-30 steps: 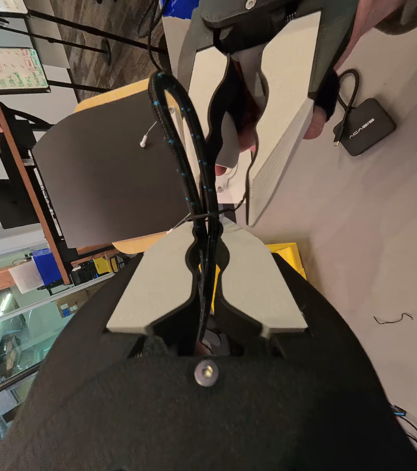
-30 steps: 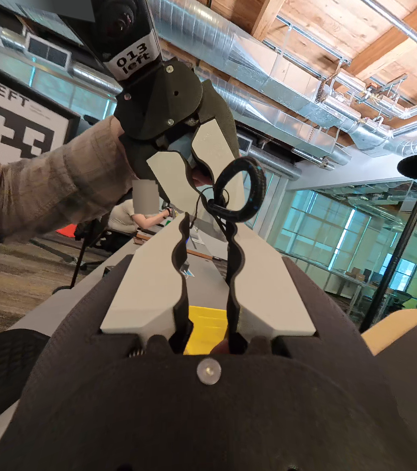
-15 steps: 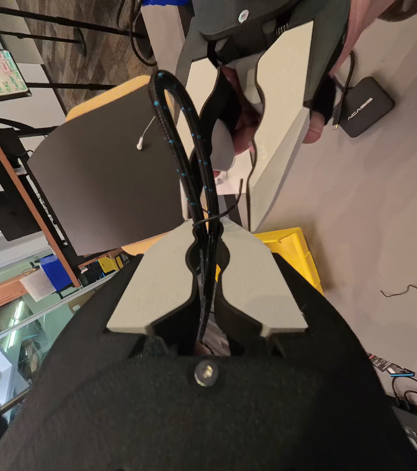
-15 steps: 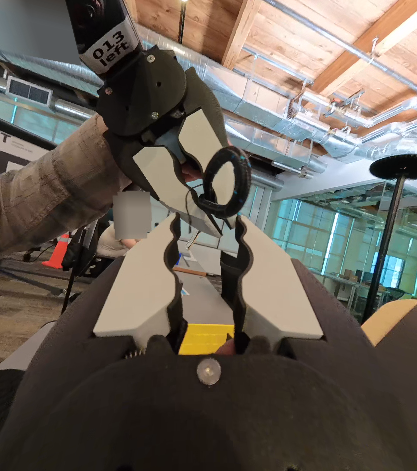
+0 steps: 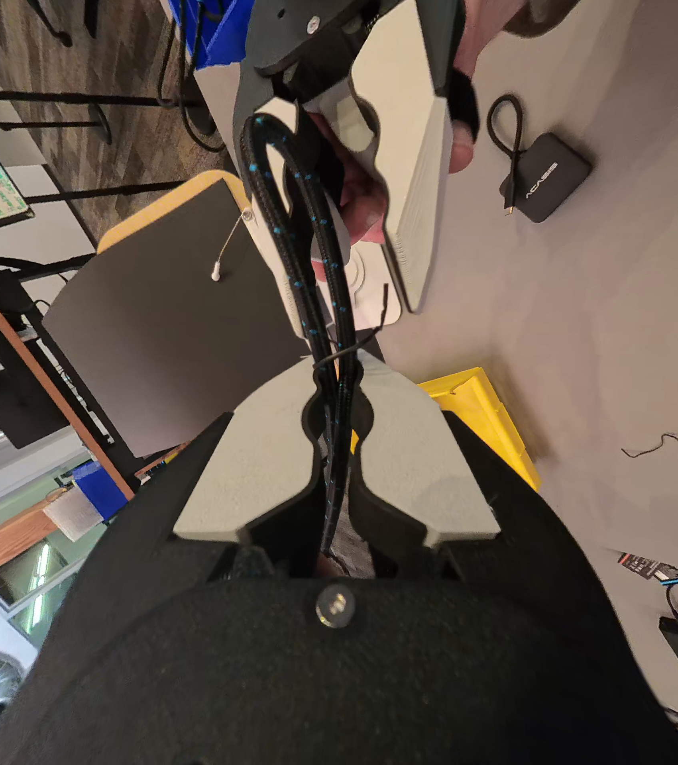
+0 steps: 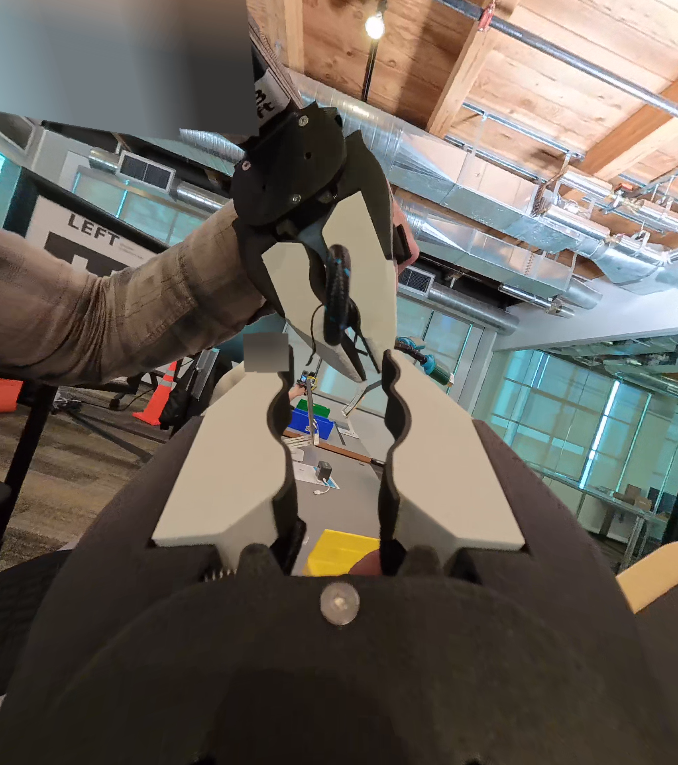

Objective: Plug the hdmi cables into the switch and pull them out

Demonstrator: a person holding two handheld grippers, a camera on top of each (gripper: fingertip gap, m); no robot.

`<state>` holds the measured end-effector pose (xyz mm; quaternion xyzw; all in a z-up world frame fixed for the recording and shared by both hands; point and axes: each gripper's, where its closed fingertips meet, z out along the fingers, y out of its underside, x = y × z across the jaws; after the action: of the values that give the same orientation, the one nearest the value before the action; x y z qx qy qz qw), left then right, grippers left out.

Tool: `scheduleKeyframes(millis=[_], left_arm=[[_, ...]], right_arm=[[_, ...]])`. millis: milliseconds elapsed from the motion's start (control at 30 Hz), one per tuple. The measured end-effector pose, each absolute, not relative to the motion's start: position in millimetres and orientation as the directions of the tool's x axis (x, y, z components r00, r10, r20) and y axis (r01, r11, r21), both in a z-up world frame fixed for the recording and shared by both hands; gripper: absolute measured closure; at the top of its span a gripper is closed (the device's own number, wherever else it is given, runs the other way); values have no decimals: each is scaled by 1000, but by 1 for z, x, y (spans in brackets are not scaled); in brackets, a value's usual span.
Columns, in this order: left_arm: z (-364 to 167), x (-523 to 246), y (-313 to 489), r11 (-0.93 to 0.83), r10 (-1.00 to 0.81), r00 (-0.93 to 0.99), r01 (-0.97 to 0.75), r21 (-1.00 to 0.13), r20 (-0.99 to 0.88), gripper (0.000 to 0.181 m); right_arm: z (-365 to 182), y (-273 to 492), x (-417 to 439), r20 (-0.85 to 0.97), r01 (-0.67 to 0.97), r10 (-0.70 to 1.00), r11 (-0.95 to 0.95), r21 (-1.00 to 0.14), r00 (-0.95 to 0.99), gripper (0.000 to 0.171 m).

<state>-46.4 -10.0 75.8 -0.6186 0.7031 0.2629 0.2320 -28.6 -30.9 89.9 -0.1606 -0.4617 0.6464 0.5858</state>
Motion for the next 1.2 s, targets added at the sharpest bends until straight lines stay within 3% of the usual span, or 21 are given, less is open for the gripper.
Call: scheduleKeyframes(millis=[33, 267, 1200], left_arm=[[76, -44, -11, 108, -751, -137, -991, 85, -646, 175], [77, -35, -16, 142, -764, -187, -982, 123, -617, 175], [83, -22, -11, 150, -759, -171, -985, 86, -629, 175]], right_arm=[[90, -32, -27, 342, -616, 902, 116, -779, -263, 135], [93, -39, -22, 371, -640, 885, 115, -759, -280, 141], [103, -39, -11, 411, -677, 890, 180, -714, -197, 161]])
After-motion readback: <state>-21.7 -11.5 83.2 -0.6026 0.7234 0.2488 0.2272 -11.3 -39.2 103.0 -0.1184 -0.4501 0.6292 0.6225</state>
